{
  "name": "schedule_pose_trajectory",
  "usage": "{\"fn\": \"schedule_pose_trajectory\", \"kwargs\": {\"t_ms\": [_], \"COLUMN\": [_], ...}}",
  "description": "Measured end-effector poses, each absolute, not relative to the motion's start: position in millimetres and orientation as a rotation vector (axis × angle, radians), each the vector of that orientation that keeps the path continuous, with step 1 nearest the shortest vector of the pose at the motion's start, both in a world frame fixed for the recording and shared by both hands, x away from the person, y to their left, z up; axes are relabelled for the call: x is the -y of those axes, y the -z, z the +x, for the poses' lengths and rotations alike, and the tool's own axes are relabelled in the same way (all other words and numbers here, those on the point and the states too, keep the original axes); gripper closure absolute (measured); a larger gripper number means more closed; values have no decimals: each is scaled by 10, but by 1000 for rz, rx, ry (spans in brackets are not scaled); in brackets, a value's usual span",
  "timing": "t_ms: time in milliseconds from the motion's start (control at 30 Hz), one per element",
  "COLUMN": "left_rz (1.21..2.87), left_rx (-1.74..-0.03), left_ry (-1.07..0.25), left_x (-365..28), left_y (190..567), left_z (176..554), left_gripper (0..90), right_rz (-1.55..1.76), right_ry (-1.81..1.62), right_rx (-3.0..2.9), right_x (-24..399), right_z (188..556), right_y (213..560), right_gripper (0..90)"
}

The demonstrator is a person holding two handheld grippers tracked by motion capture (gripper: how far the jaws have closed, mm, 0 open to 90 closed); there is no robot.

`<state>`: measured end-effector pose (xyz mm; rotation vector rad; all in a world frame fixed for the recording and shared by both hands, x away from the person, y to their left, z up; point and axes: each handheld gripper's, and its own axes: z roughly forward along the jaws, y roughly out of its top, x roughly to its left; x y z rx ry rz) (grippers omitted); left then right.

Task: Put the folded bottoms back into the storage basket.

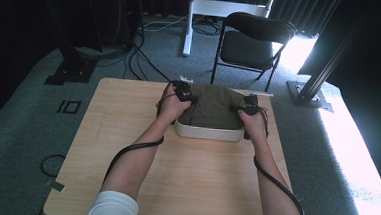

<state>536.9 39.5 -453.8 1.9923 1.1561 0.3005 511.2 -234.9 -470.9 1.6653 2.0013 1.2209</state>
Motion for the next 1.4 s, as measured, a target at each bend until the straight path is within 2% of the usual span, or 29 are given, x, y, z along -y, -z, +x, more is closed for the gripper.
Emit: {"fn": "schedule_pose_trajectory", "kwargs": {"t_ms": [433, 733, 833, 933, 1033, 1067, 1233, 1400], "left_rz": [2108, 2184, 2191, 2198, 2183, 2180, 2170, 2099], "left_rx": [-1180, -1200, -1213, -1189, -1167, -1146, -1123, -1176], "left_ry": [-357, -403, -418, -425, -423, -412, -371, -329], "left_x": [-277, -221, -212, -202, -207, -211, -222, -231], "left_y": [4771, 4786, 4794, 4796, 4792, 4790, 4788, 4767], "left_z": [5392, 5417, 5416, 5407, 5409, 5414, 5406, 5361], "left_gripper": [783, 760, 720, 582, 519, 493, 403, 290], "right_rz": [1702, 1752, 1757, 1746, 1745, 1737, 1689, 1648], "right_ry": [-988, -907, -884, -900, -922, -942, -944, -995], "right_rx": [-2050, -2080, -2081, -2080, -2066, -2059, -2079, -2096], "right_x": [2215, 2173, 2168, 2146, 2140, 2120, 2093, 2076], "right_z": [5168, 5212, 5228, 5231, 5229, 5221, 5198, 5157], "right_y": [4890, 4916, 4916, 4914, 4917, 4923, 4929, 4937], "right_gripper": [776, 761, 717, 585, 551, 495, 433, 346]}}
